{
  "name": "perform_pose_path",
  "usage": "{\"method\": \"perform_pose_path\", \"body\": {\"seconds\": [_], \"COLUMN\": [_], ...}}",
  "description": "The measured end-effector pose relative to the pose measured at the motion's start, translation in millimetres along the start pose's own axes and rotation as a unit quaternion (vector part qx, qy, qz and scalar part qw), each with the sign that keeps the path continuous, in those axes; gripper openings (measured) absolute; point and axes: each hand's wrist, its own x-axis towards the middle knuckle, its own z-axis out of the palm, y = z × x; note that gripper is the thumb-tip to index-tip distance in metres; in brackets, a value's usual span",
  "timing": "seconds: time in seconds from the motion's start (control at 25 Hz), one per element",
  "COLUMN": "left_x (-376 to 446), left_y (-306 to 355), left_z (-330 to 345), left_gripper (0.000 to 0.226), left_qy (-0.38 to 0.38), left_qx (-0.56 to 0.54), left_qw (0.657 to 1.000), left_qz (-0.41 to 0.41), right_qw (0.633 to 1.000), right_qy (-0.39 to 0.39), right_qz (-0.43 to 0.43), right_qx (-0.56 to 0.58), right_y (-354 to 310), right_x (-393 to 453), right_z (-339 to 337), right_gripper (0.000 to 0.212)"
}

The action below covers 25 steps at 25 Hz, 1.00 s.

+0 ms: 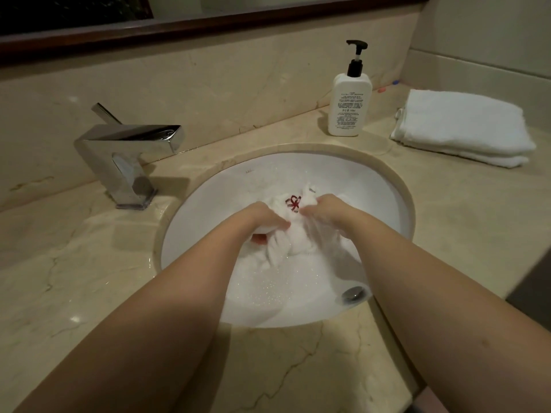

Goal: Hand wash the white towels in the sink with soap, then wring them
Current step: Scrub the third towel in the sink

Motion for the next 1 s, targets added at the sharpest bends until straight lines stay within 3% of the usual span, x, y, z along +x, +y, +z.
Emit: {"method": "perform_pose_path", "body": {"seconds": [0.04,0.08,0.16,0.24,0.28,0.32,0.4,0.48,0.6,0.8,1.0], "left_x": [-0.7,1.9,10.3,1.0,-3.6,-4.2,-8.9,-16.5,-37.0,-67.5,-69.5], "left_y": [2.1,4.6,2.4,1.6,0.9,0.7,6.2,14.0,26.1,58.1,69.9], "left_z": [-0.8,-2.7,-11.8,-20.6,-23.8,-25.8,-23.9,-24.7,-29.3,-33.5,-34.7], "left_gripper": [0.037,0.052,0.085,0.072,0.062,0.053,0.034,0.038,0.048,0.046,0.044], "left_qy": [0.015,0.041,0.077,0.03,0.014,0.013,0.134,0.261,0.356,0.329,0.298], "left_qx": [-0.107,-0.204,-0.331,-0.402,-0.393,-0.369,-0.297,-0.239,-0.234,-0.38,-0.501], "left_qw": [0.994,0.978,0.94,0.914,0.918,0.926,0.937,0.916,0.865,0.82,0.77], "left_qz": [0.011,0.014,0.014,0.041,0.054,0.078,0.127,0.189,0.266,0.274,0.26], "right_qw": [0.991,0.97,0.931,0.909,0.901,0.897,0.914,0.924,0.921,0.903,0.888], "right_qy": [0.014,0.03,0.045,0.033,0.023,0.023,0.087,0.177,0.25,0.304,0.218], "right_qz": [-0.015,-0.023,-0.016,-0.009,-0.012,-0.019,-0.034,-0.062,-0.117,-0.209,-0.24], "right_qx": [0.132,0.239,0.361,0.416,0.434,0.441,0.395,0.333,0.276,0.221,0.327], "right_y": [-2.3,-6.4,-11.9,-13.1,-13.3,-14.1,-16.5,-22.0,-33.5,-50.4,-50.7], "right_x": [1.7,1.7,-0.1,-1.8,-3.7,-6.4,-11.3,-12.9,-24.4,-54.0,-66.2], "right_z": [1.3,1.7,-2.1,-7.9,-10.7,-12.6,-13.6,-17.2,-33.4,-72.8,-91.2], "right_gripper": [0.019,0.019,0.021,0.025,0.029,0.03,0.024,0.032,0.063,0.056,0.039]}}
